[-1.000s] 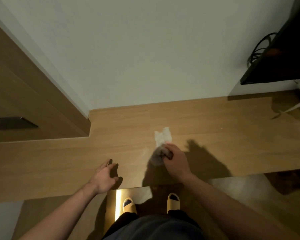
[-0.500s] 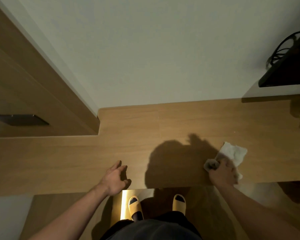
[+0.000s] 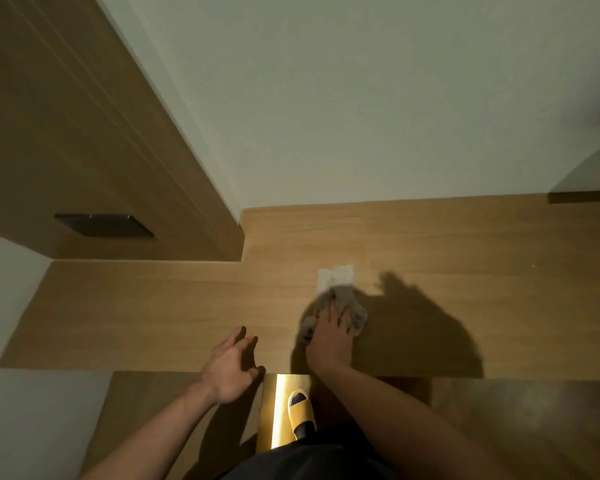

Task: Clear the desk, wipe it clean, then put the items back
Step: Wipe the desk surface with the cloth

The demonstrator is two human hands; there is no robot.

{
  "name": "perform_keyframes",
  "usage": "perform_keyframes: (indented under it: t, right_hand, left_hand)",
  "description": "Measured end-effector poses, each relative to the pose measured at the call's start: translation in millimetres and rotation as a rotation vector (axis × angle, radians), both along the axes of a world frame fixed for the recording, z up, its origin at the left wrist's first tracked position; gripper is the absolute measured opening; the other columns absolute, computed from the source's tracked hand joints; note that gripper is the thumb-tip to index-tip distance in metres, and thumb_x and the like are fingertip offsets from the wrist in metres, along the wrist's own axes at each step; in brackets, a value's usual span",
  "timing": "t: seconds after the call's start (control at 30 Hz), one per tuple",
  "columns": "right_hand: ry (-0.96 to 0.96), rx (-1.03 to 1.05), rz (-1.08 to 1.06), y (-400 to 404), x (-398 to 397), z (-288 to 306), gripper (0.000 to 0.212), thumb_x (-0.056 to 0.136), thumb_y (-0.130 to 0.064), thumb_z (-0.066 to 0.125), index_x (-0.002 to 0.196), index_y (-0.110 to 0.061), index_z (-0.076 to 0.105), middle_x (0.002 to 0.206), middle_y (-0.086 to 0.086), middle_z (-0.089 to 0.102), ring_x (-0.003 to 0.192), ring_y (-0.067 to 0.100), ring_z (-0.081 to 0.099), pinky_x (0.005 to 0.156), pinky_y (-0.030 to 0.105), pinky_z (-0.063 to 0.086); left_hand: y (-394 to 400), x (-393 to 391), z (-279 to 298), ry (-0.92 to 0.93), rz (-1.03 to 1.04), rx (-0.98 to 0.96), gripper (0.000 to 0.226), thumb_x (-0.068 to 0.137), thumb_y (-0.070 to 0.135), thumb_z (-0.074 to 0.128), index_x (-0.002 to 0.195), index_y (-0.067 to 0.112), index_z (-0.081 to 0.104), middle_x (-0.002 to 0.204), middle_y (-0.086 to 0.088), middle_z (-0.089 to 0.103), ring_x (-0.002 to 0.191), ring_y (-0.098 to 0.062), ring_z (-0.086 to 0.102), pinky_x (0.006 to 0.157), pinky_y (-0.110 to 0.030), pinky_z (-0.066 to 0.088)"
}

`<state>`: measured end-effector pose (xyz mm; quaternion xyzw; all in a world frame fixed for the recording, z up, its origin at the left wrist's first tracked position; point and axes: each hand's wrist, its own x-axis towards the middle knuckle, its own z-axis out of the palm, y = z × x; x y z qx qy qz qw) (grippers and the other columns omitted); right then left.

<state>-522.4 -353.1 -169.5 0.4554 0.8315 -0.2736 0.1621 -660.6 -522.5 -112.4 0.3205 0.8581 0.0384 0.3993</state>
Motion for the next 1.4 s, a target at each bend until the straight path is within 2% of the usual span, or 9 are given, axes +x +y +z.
perform_keyframes:
  t: [0.17,0.23,0.33,0.43,0.63,1.03,1.2,1.3,1.4]
  right_hand:
    - [0.347,-0.279,0.010,-32.6,-17.9,13.6,0.042,0.081,-0.010,0.069,0.116,-0.029,0.060,0.125,-0.004,0.062,0.120,0.021,0.057,0.097,0.037,0.052]
    - [0.505,-0.227,-0.089,-20.4,-5.4,26.1,0.039,0.077,-0.007,0.066,0.105,-0.033,0.061,0.120,-0.011,0.062,0.113,0.017,0.059,0.092,0.029,0.051]
    - [0.566,-0.048,-0.243,24.4,38.1,36.5,0.049,0.071,-0.003,0.064,0.113,-0.028,0.062,0.153,-0.010,0.046,0.126,0.017,0.053,0.099,0.029,0.046]
    - [0.443,0.083,-0.386,73.8,98.5,41.0,0.053,0.079,0.000,0.067,0.125,-0.024,0.055,0.164,-0.004,0.028,0.137,0.026,0.046,0.108,0.043,0.044]
    - [0.028,0.133,-0.587,119.1,193.9,7.1,0.069,0.087,-0.017,0.075,0.149,-0.016,0.045,0.144,0.017,0.053,0.127,0.039,0.055,0.107,0.057,0.049]
    - [0.220,-0.194,-0.668,-39.0,12.5,6.9,0.053,0.085,-0.015,0.065,0.135,-0.025,0.050,0.143,0.015,0.032,0.131,0.039,0.038,0.109,0.045,0.039]
    - [0.509,-0.043,0.013,-66.0,-61.5,15.2,0.061,0.071,-0.010,0.067,0.129,-0.028,0.057,0.139,0.005,0.042,0.126,0.030,0.041,0.108,0.042,0.043]
    - [0.434,0.030,0.588,-86.7,-80.4,12.9,0.061,0.071,-0.015,0.070,0.128,-0.030,0.055,0.145,0.001,0.043,0.125,0.032,0.041,0.100,0.047,0.044]
    - [0.317,0.058,0.795,-88.4,-65.4,-5.3,0.049,0.079,-0.012,0.064,0.125,-0.027,0.056,0.147,0.002,0.042,0.130,0.034,0.040,0.099,0.050,0.041]
  left_hand:
    - [-25.0,-25.4,3.3,0.011,0.005,-0.021,0.080,0.094,0.042,0.069,0.161,0.033,0.026,0.171,0.008,0.002,0.158,-0.022,0.008,0.126,-0.042,0.017]
    - [-27.6,-33.1,6.6,0.004,0.006,-0.007,0.080,0.094,0.040,0.069,0.161,0.031,0.026,0.171,0.008,0.003,0.158,-0.023,0.009,0.126,-0.042,0.018]
    - [-24.3,-41.3,8.2,0.007,-0.009,0.000,0.079,0.095,0.037,0.068,0.161,0.029,0.026,0.172,0.006,0.004,0.158,-0.023,0.009,0.126,-0.040,0.017]
    - [-20.5,-51.1,7.1,0.009,-0.048,0.007,0.078,0.096,0.039,0.068,0.161,0.027,0.027,0.172,0.003,0.004,0.158,-0.024,0.010,0.126,-0.038,0.017]
    - [-9.2,-53.8,-0.4,-0.004,-0.073,-0.005,0.078,0.094,0.036,0.070,0.161,0.028,0.030,0.172,0.002,0.004,0.158,-0.024,0.010,0.127,-0.040,0.019]
    - [-33.1,-41.7,-11.2,-0.026,0.024,0.098,0.078,0.090,0.035,0.067,0.159,0.020,0.035,0.170,-0.003,0.013,0.152,-0.028,0.026,0.123,-0.039,0.029]
    - [-70.2,-60.9,-0.5,-0.017,0.174,0.160,0.070,0.086,0.040,0.062,0.152,0.023,0.047,0.167,-0.006,0.025,0.155,-0.031,0.021,0.125,-0.045,0.026]
    - [-99.8,-70.5,1.9,0.072,0.209,0.122,0.067,0.091,0.023,0.068,0.153,0.028,0.042,0.171,0.000,0.009,0.157,-0.028,0.012,0.125,-0.046,0.025]
    - [-120.7,-70.8,-3.3,0.136,0.193,0.140,0.072,0.089,0.015,0.071,0.154,0.026,0.042,0.171,-0.001,0.010,0.156,-0.030,0.016,0.124,-0.044,0.026]
